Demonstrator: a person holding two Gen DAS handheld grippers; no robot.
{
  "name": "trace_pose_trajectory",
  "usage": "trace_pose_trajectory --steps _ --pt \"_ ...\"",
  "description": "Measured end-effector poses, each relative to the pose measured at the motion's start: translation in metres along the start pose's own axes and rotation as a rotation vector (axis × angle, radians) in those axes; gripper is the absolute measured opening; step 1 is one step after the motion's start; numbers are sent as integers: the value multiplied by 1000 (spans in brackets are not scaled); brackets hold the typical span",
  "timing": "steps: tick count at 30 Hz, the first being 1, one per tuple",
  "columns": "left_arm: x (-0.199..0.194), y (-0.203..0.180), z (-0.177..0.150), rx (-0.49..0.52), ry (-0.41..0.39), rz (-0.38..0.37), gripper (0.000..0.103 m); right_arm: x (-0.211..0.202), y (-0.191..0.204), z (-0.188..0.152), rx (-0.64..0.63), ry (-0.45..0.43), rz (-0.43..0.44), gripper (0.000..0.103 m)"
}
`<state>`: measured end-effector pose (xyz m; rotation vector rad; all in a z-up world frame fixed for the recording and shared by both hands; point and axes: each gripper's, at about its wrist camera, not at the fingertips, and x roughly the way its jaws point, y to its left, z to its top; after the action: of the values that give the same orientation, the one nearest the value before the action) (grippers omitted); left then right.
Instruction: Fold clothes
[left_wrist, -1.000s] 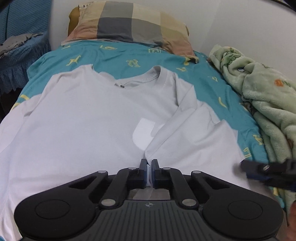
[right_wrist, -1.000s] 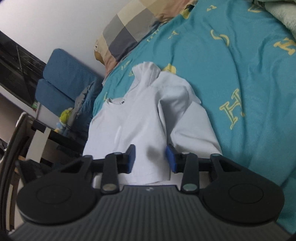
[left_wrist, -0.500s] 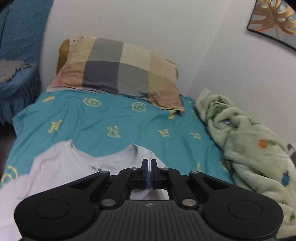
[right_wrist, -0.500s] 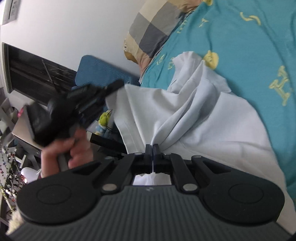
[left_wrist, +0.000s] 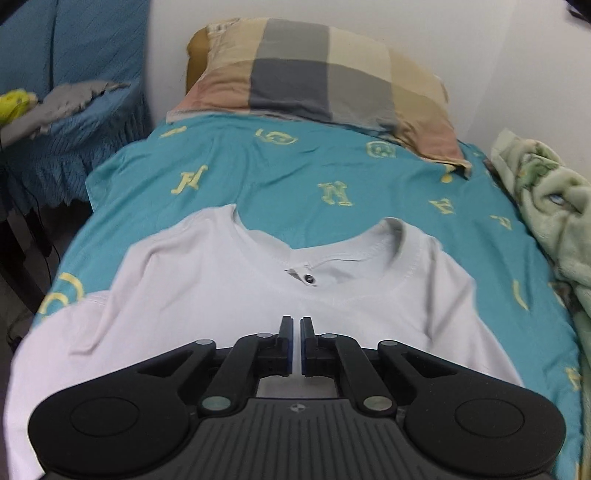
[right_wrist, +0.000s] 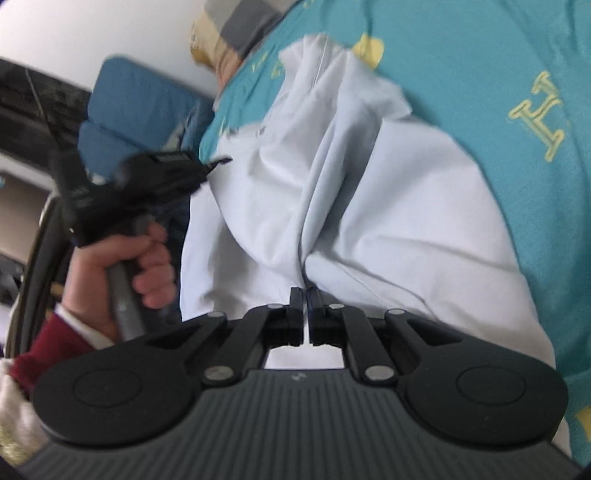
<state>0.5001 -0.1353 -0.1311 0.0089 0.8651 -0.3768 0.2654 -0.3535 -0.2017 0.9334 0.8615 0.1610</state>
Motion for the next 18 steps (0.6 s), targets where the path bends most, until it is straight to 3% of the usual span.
trace_pose_trajectory --steps 3,5,6,7,9,14,18 --pt "-47 -8 -3 11 -32 -26 28 -8 7 1 -39 8 7 11" --pt "-82 -16 -11 19 -60 -35 31 -19 13 1 -69 -2 16 34" --pt "-100 -20 -16 20 -70 -37 34 -28 17 1 -83 -20 19 53" --pt "-118 -24 -22 21 -81 -39 38 -37 20 0 -97 -39 22 61" --pt "-152 -32 -42 35 -117 -10 45 -59 26 -2 -118 -81 6 62" --pt "-211 -58 -113 0 -132 -52 45 -127 39 -11 -157 -171 -53 62" --pt "-239 -85 -177 -15 -114 -110 45 -174 43 -32 -198 -156 -90 62"
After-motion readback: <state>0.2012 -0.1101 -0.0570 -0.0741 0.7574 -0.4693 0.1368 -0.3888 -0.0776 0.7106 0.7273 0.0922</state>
